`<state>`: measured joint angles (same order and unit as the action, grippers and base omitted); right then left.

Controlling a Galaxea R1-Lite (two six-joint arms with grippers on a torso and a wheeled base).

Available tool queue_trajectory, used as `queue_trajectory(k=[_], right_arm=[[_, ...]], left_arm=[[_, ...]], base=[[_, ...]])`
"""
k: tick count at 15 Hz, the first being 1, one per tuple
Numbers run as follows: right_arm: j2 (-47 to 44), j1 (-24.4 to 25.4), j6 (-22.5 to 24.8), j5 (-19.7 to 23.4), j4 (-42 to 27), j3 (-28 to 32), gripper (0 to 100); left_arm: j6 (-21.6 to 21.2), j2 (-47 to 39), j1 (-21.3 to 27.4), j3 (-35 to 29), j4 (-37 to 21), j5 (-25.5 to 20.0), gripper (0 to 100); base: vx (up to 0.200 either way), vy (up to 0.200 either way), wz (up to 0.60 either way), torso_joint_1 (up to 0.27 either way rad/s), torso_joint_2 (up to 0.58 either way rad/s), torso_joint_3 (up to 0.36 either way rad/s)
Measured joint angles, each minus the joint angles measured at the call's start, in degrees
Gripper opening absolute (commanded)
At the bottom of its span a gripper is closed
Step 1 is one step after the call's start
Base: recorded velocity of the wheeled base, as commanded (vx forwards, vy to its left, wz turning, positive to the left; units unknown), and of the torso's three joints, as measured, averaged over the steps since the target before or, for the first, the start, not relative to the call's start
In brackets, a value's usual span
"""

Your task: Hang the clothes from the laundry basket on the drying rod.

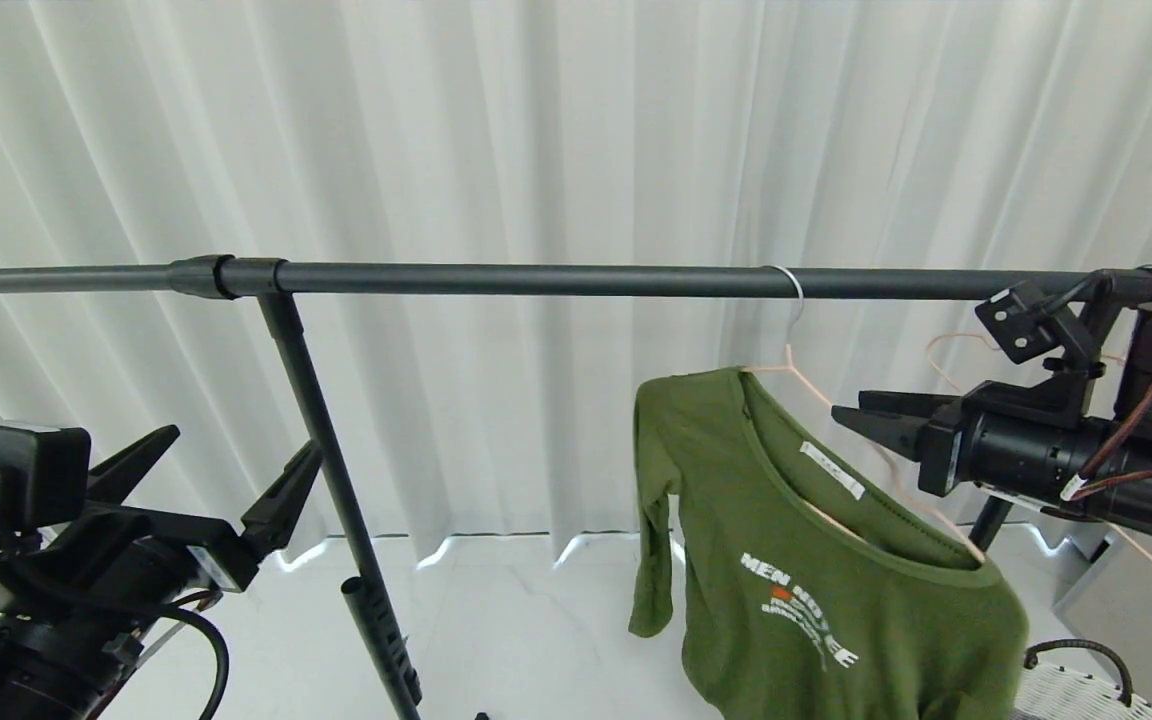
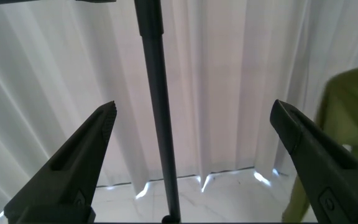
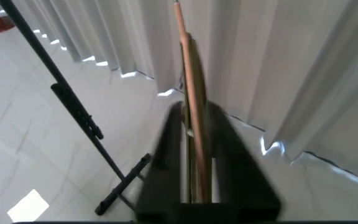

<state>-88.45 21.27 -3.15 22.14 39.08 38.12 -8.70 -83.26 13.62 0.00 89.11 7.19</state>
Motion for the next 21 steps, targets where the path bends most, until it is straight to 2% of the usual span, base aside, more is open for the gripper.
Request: queue_trajectory(k=[5,10,11,16,18,21], right_arm=[[2.18,-0.11,-1.45,-0.02,2.38,-3.01,100],[10.05,-1.32,-2.32,-0.17,3.17,-10.37,100],[11.84,-1.57,-2.24,-0.82,3.17,-12.08,100],[19.10,-5.92,0.13,-10.33,3.10,-17.04,100],[20.85,-7.00,2.46,-12.07,3.15,-19.66,100],[22.88,-8.40,3.47,-12.67,3.08,-22.88,100]], left_arm=[[-0.02,-0.15,-0.01,0.00,0.00,0.00,100],[-0.07,-1.13,-0.06,0.00,0.00,0.00,100],[-0.16,-1.41,-0.09,0.00,-0.02,0.02,100],[-0.68,-2.13,-0.94,0.00,0.00,1.28,100],[-0.76,-2.90,-1.41,0.00,0.00,1.34,100],[-0.65,-6.18,-1.46,0.00,0.00,1.40,100]], base=[[0.000,0.000,0.00,0.000,0.00,0.000],[0.000,0.000,0.00,0.000,0.00,0.000],[0.000,0.000,0.00,0.000,0.00,0.000],[0.000,0.000,0.00,0.000,0.00,0.000],[0.000,0.000,0.00,0.000,0.00,0.000],[0.000,0.000,0.00,0.000,0.00,0.000]])
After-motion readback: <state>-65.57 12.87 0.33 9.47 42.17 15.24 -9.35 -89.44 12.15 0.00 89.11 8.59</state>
